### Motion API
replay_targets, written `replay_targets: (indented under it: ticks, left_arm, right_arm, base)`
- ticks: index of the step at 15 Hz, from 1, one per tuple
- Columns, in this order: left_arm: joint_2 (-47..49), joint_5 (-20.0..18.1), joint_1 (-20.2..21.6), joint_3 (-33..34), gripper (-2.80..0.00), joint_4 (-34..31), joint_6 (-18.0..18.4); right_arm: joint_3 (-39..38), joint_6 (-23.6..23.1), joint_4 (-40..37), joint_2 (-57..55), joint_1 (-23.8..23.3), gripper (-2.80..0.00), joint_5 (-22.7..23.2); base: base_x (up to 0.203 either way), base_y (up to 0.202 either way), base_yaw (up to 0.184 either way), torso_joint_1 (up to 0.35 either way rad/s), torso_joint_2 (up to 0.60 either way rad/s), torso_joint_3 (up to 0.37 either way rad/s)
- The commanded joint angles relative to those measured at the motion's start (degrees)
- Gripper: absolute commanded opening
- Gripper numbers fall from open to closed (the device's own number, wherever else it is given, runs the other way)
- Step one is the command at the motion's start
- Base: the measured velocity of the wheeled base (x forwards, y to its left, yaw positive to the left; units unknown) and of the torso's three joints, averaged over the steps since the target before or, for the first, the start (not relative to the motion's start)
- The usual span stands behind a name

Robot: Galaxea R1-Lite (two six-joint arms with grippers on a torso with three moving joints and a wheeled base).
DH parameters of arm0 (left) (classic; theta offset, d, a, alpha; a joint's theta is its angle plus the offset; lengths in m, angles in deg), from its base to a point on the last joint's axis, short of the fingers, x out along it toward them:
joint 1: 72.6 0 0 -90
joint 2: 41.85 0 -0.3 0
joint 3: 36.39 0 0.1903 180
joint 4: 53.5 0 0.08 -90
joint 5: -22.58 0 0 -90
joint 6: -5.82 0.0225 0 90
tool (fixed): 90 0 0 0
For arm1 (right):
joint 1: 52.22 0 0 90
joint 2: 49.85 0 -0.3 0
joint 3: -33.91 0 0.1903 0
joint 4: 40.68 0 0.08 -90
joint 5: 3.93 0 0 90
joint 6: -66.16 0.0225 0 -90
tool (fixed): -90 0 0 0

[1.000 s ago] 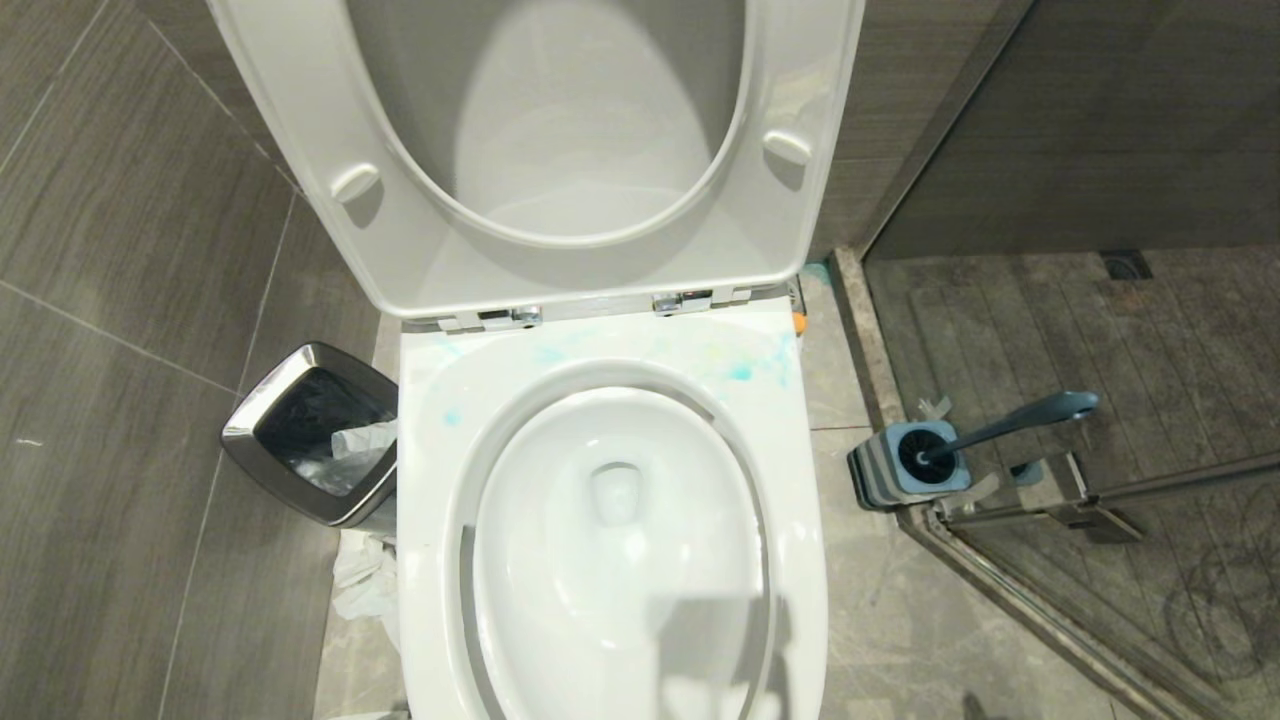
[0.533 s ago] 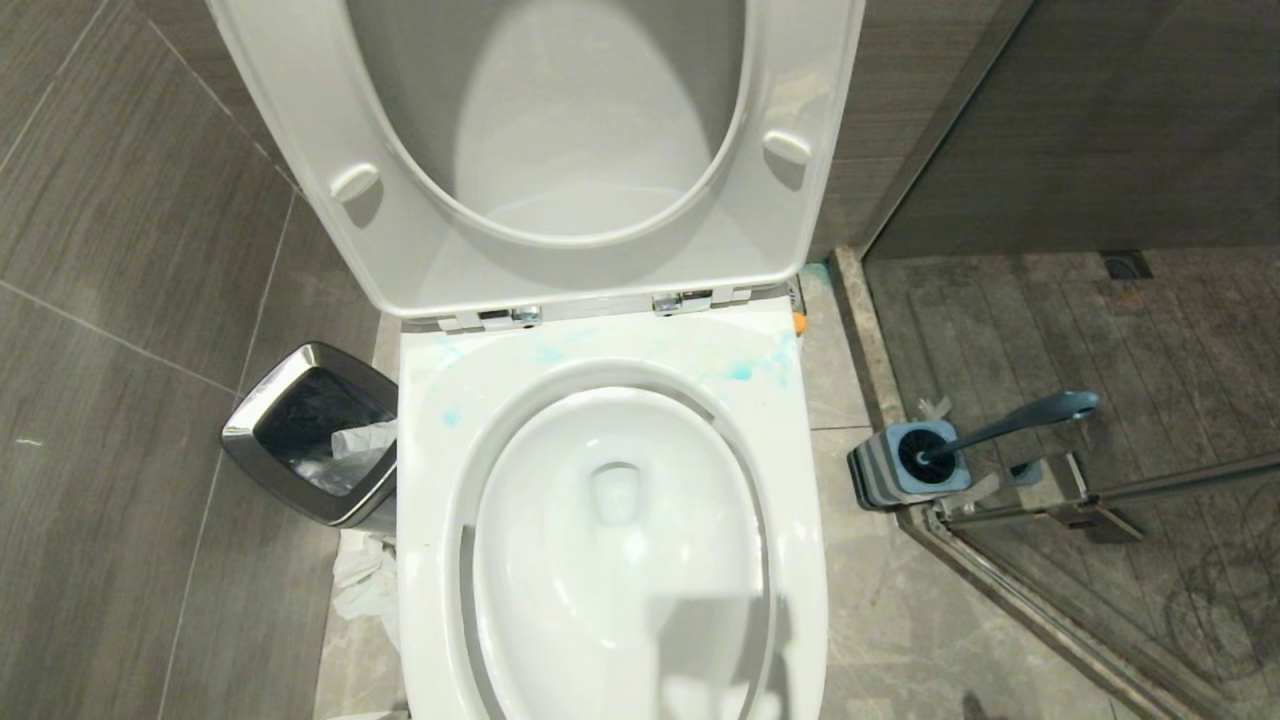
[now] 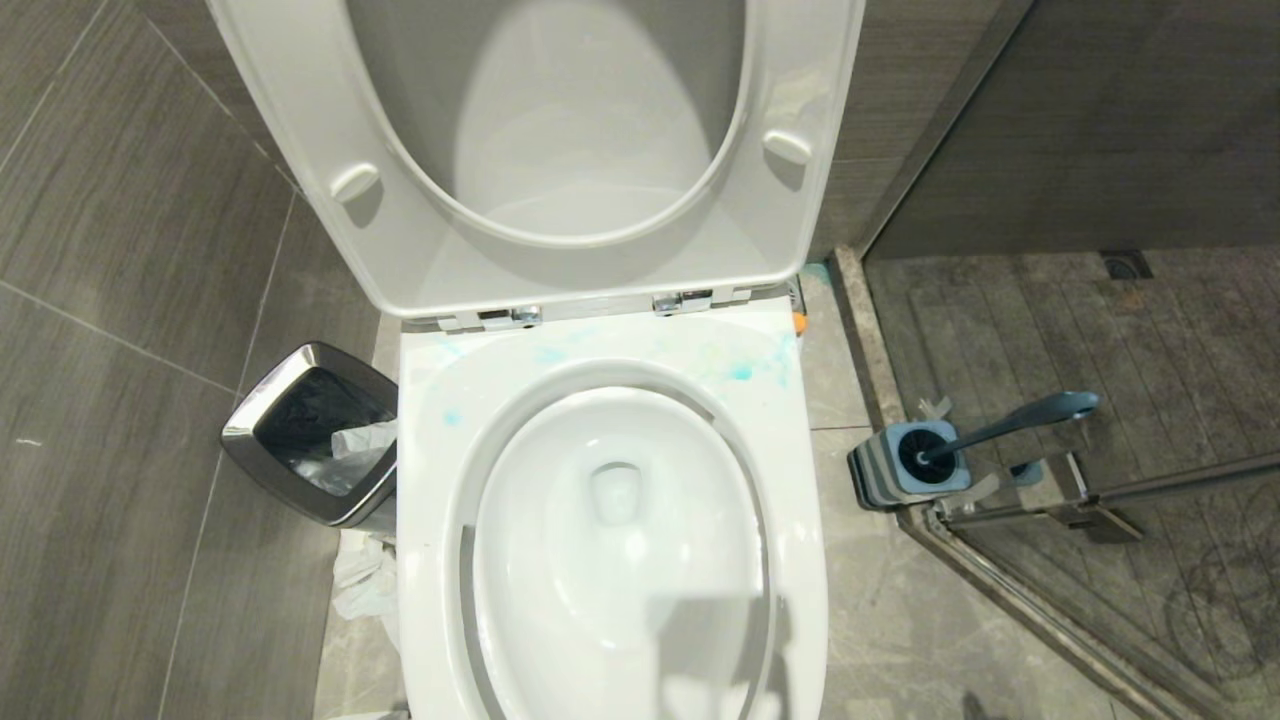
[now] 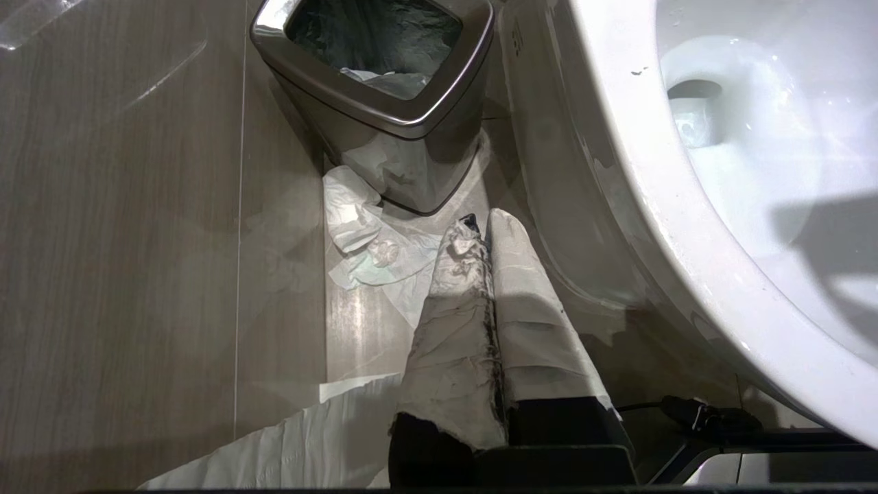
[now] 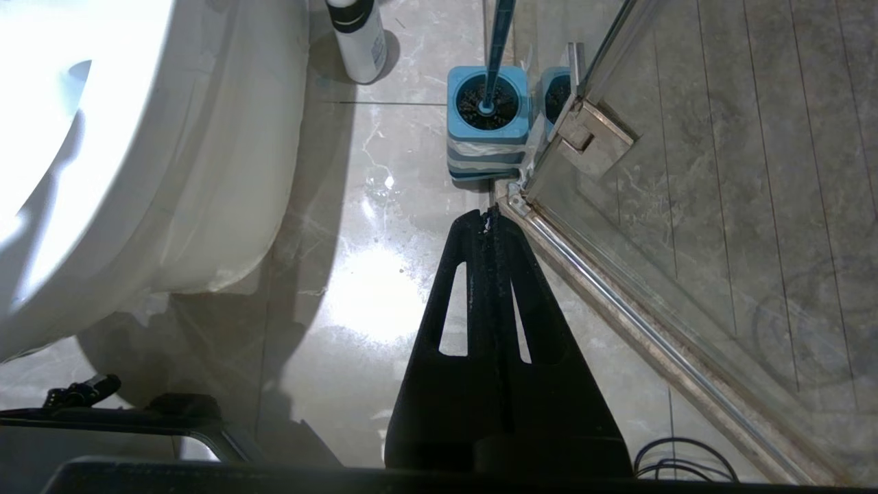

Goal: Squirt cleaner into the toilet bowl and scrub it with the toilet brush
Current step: Pour in the cleaning agent

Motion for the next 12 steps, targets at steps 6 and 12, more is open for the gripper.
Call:
replay_targets:
  ticks: [6,12]
  left_arm:
    - [0.07,0.02,0.02,0.0,-2.8,0.01,0.0]
    - [0.07,0.02,0.02,0.0,-2.8,0.01,0.0]
  right_arm:
    - [0.0,-0.02,0.01,-0.06,0.02,-2.8,0.0]
    - [0.0,-0.02,0.01,-0.06,0.02,-2.8,0.05]
  base:
    - [0.0,0.0,0.0,0.0,0.0,0.0]
    - [0.0,0.0,0.0,0.0,0.0,0.0]
